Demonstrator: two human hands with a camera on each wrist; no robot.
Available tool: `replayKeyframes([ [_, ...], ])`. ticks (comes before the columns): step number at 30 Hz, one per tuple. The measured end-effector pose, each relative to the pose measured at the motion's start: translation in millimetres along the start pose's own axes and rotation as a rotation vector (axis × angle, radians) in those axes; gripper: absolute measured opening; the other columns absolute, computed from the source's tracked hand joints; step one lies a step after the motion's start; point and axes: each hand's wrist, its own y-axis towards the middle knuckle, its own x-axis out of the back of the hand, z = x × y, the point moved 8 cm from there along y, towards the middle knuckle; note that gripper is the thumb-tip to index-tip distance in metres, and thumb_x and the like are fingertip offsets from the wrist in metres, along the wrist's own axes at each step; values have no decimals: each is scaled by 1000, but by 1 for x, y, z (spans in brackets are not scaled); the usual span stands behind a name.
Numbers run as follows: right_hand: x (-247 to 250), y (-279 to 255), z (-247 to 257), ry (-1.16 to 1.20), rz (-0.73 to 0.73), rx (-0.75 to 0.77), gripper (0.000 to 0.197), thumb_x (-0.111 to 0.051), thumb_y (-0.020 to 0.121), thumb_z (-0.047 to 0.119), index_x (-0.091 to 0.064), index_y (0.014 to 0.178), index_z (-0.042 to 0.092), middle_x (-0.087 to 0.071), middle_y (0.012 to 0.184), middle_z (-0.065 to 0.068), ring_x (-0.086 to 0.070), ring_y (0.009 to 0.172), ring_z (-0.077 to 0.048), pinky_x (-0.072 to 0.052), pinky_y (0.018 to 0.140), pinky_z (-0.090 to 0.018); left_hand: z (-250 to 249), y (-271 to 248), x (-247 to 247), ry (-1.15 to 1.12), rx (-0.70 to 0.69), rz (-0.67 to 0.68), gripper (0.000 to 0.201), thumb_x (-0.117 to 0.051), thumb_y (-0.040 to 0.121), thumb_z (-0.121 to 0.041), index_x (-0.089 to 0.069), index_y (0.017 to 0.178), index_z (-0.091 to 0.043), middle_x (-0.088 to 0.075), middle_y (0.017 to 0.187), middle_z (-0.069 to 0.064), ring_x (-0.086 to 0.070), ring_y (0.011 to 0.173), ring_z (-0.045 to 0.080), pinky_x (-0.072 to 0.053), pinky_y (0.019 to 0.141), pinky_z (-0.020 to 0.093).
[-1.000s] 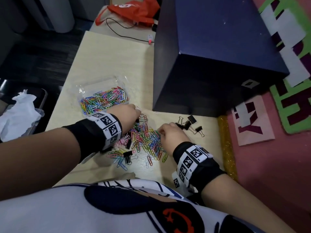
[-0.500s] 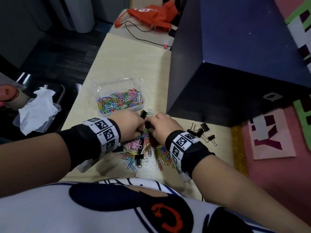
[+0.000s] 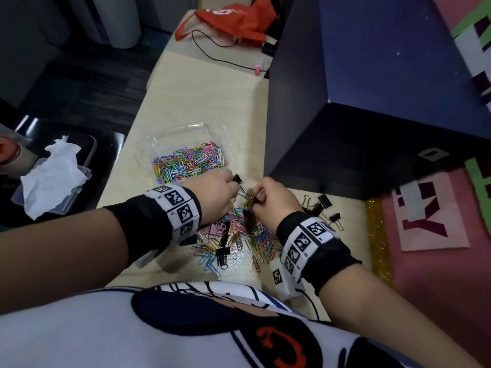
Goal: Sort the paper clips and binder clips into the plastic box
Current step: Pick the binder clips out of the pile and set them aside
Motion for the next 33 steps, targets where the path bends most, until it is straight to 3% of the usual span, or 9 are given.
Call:
replayKeyframes([
  [3,9,-5,-18,24,-21,-61,21,-59,87,13,-61,94,32,-51,105,5,-54,94,-14,-41,84,-21,-2,16,1,58,6,-8,35,-52,88,-6,-49,123,-10,-47,121,12,-50,108,29,-49,91,40],
  [7,20,-13,-35,63,-65,-114,26,-65,84,15,-59,68,34,-51,98,9,-56,87,-11,-41,75,-18,-7,25,-4,108,21,95,33,-50,87,-2,-49,119,-7,-51,110,13,-52,106,31,-50,90,43],
  [9,25,-15,-41,76,-101,-133,21,-66,84,20,-58,70,33,-55,99,8,-57,85,-11,-42,68,-18,-8,26,-4,120,33,110,31,-54,86,-4,-49,116,-7,-51,108,13,-53,104,31,-51,89,43],
  [13,35,-16,-57,94,-194,-184,11,-65,85,22,-59,80,29,-56,99,6,-55,82,-10,-45,74,-24,-7,25,-1,83,78,103,37,-64,84,-12,-47,117,-8,-51,111,11,-56,103,29,-49,79,35],
  [17,27,-14,-64,182,-129,-213,16,-73,79,23,-62,69,30,-59,84,14,-60,79,-9,-57,77,-36,-7,21,7,58,67,83,37,-67,83,-21,-46,111,-12,-55,106,8,-58,95,27,-43,68,32],
  [20,21,-12,-62,195,-97,-219,13,-66,85,27,-64,73,29,-65,78,14,-62,75,-11,-57,77,-36,-9,18,15,37,38,27,43,-66,82,-34,-48,115,-14,-55,107,6,-58,98,26,-46,73,32],
  [24,26,-12,-64,198,-143,-227,17,-53,93,21,-62,84,31,-66,92,6,-63,86,-16,-54,80,-35,-9,15,23,6,36,-21,49,-60,84,-48,-51,121,-17,-55,111,4,-59,99,25,-53,83,40],
  [30,40,-18,-79,156,-235,-251,15,-50,92,17,-63,89,24,-60,103,2,-55,83,-15,-39,72,-23,-17,15,24,-36,63,-15,51,-53,85,-58,-56,116,-17,-57,107,4,-60,97,26,-52,82,38],
  [33,50,-23,-92,160,-320,-295,17,-49,92,15,-65,96,21,-52,114,-1,-49,82,-14,-38,74,-23,-29,23,26,-133,70,-33,56,-55,87,-55,-52,127,-16,-57,118,6,-58,105,26,-49,88,35],
])
